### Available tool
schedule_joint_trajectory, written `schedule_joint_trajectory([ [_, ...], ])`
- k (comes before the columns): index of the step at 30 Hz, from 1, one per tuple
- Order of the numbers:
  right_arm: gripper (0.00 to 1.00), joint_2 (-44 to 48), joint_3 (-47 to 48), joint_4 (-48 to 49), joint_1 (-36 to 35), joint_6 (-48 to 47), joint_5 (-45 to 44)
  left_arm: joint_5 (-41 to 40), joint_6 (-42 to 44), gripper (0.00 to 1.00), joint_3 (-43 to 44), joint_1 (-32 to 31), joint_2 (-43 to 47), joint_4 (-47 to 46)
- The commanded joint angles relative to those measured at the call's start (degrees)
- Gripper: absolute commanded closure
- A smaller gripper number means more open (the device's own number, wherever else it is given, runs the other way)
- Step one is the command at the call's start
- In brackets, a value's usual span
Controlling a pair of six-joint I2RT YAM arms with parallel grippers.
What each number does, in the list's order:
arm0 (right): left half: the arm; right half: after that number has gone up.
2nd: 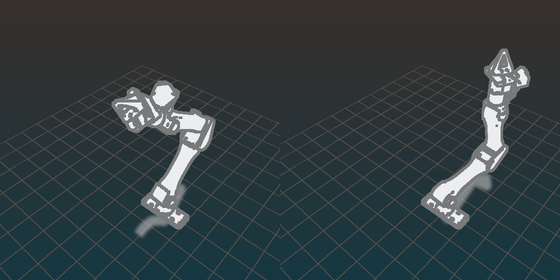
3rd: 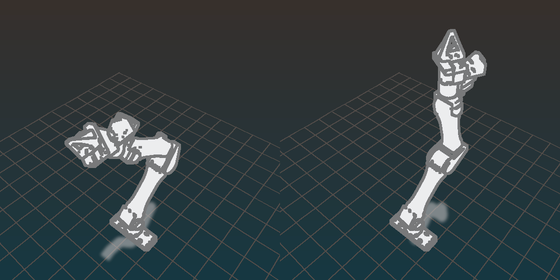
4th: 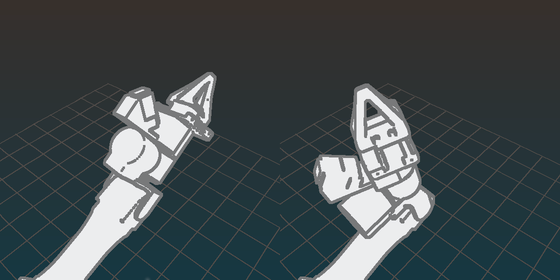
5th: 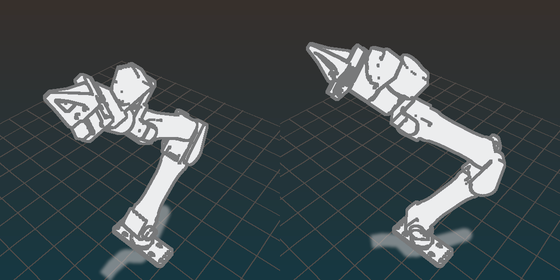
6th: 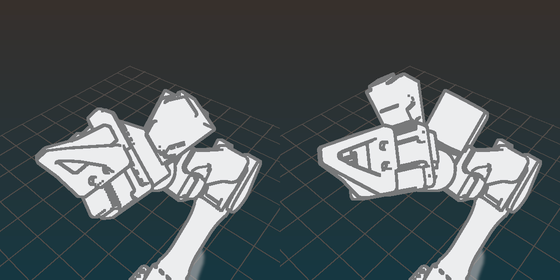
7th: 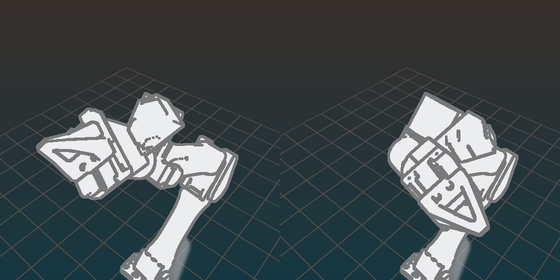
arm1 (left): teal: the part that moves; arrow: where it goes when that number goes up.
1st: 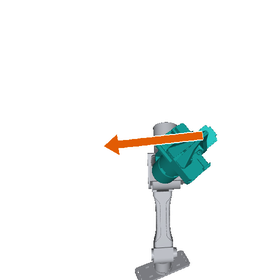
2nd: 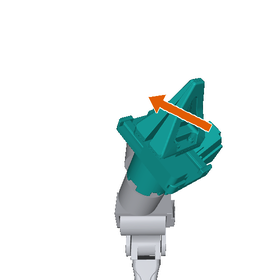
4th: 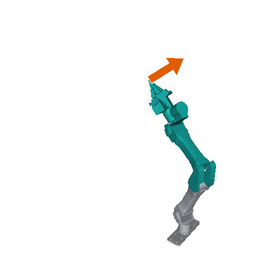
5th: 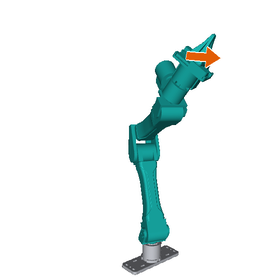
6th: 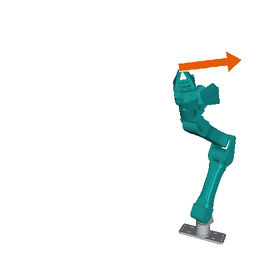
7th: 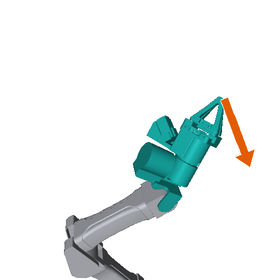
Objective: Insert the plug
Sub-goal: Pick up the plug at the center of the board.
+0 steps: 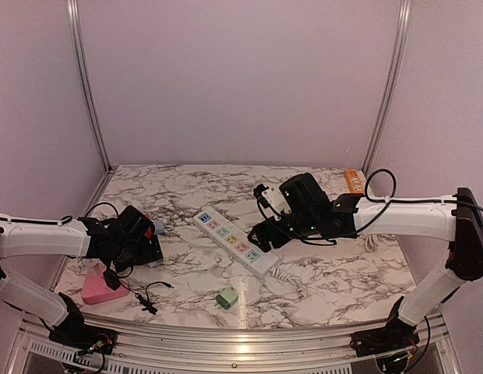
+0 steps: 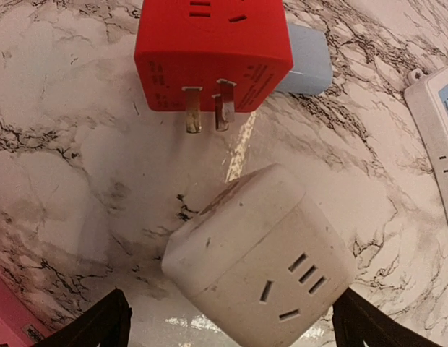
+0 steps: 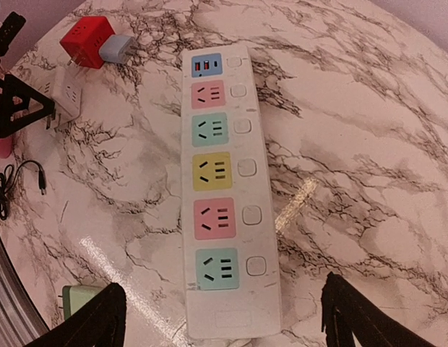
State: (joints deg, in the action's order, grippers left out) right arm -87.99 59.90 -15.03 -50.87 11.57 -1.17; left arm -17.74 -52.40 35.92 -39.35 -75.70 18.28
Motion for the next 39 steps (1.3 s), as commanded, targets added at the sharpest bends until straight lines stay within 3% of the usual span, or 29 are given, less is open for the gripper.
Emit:
schedule_joint_trajectory([
  [1,0.12,-0.08,0.39,1.7,-0.24,0.14,0.57,-1.49,-0.2,0.01,0.35,0.5,2.48,0.94],
  [23,0.12,-2.45,-0.34,3.1,-0.21,0.55,1.43,-3.87,-0.84,0.01,-1.76,2.09,11.49,3.34],
  [39,0.12,-1.62,-1.95,3.95,-0.19,1.08,2.36,0.13,-1.12,0.01,4.28,2.09,1.03,3.17],
])
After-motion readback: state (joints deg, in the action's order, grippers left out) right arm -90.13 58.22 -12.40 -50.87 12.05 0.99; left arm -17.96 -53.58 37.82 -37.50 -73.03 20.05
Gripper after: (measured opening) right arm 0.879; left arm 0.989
